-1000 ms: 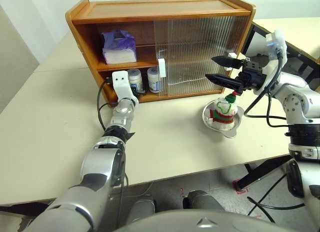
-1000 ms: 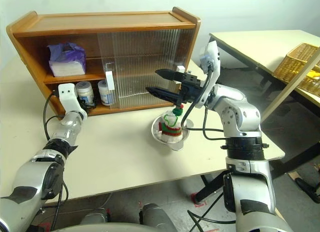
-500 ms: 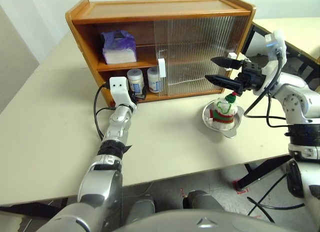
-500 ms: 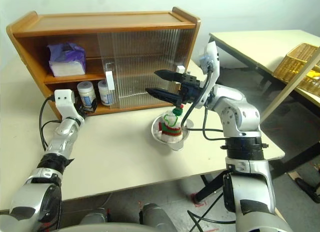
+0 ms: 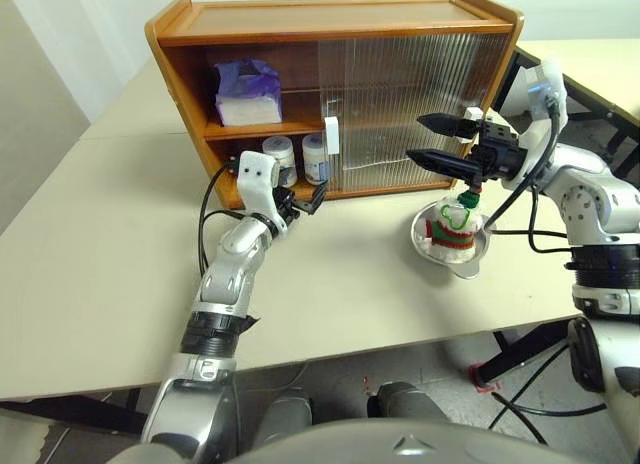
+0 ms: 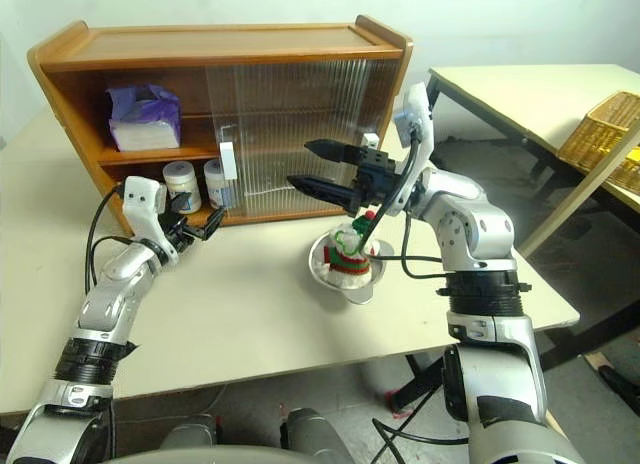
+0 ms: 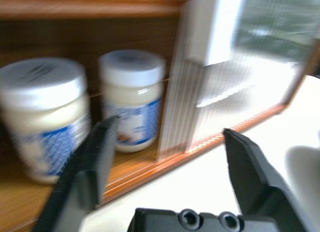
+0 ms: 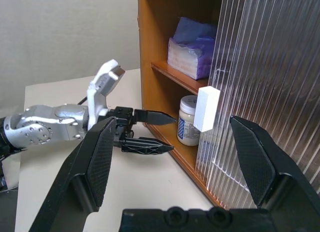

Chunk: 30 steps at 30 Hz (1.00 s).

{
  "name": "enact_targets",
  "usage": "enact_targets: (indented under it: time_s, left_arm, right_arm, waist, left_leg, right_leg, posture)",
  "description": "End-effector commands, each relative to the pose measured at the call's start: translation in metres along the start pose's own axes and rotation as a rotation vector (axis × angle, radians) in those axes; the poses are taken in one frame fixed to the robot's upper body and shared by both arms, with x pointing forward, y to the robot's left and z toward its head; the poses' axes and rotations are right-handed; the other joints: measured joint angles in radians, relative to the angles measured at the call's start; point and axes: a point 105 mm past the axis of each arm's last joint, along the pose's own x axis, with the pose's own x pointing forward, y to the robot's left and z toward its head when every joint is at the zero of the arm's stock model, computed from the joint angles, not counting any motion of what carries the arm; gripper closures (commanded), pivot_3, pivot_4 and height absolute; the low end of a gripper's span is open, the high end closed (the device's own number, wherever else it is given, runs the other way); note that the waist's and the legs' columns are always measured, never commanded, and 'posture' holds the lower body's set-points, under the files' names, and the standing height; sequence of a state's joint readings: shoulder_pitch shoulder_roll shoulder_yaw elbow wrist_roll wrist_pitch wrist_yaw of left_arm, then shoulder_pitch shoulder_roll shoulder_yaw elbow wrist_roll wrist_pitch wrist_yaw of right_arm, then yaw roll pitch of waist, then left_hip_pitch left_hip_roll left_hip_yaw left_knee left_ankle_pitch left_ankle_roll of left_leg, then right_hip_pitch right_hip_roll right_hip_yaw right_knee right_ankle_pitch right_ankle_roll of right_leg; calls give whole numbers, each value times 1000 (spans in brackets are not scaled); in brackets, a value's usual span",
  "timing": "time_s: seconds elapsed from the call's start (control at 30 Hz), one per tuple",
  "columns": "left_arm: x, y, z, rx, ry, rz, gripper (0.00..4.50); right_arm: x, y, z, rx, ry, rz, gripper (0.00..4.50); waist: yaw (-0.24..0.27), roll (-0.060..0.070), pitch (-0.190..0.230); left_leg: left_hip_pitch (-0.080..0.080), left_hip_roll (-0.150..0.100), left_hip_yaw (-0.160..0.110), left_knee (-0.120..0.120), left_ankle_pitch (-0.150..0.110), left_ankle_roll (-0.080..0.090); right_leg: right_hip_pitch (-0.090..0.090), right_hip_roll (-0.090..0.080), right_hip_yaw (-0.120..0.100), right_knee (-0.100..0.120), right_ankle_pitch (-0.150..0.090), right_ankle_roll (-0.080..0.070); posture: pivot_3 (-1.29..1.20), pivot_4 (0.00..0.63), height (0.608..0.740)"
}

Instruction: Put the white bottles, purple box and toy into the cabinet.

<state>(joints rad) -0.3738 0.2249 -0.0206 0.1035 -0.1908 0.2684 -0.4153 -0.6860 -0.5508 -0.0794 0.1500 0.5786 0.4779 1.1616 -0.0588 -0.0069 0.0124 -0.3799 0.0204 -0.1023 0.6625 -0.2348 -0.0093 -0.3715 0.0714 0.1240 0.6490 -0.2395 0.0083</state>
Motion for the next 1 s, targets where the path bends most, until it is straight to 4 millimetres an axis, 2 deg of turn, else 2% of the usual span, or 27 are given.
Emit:
enact_targets:
  time_s: [0.03,0.13,0.3,0.47,0.63,0.83,1.0]
  left_arm:
    - [11,-18,17,-3,-19,-98,1585]
    - [20,-29,26,-12,-37,-139,2603]
    - [33,-41,28,-27,-43,-172,4434]
    - [49,-58,35,-42,-62,-187,4475]
    - [61,-66,42,-41,-88,-156,4475]
    - [66,-49,53,23,-154,53,4475]
    - [61,-30,45,52,-124,235,4475]
  right_arm:
    - [-2,-1,-1,-10,8,-16,0]
    - [-8,-2,-5,-8,17,-41,0]
    - [-13,-1,-6,-9,18,-64,0]
    - [-16,-1,-7,-11,18,-82,0]
    - [-17,0,-7,-11,17,-88,0]
    - [-17,0,-7,-10,19,-90,0]
    - [-16,0,-7,-6,21,-84,0]
  waist:
    - [1,0,0]
    - [5,0,0]
    - [-1,0,0]
    - [-9,0,0]
    - [-20,0,0]
    - [-32,0,0]
    - [-38,0,0]
  left_leg:
    - [0,0,0,0,0,0]
    - [0,1,0,1,0,0]
    - [0,1,0,1,-1,1]
    - [0,2,0,1,-1,1]
    - [0,2,0,3,-1,1]
    - [0,2,0,3,-1,2]
    - [0,1,0,3,-1,2]
  right_leg:
    - [0,0,0,0,0,0]
    - [0,0,0,0,0,0]
    - [0,-1,2,0,0,0]
    - [0,-1,2,0,0,1]
    - [1,-1,2,0,0,2]
    - [1,-1,2,-1,0,4]
    - [1,-1,2,-1,-1,5]
  posture:
    - [-112,0,740]
    - [-125,0,740]
    - [-140,0,740]
    - [-157,0,740]
    - [-175,0,740]
    - [-174,0,740]
    - [-163,0,740]
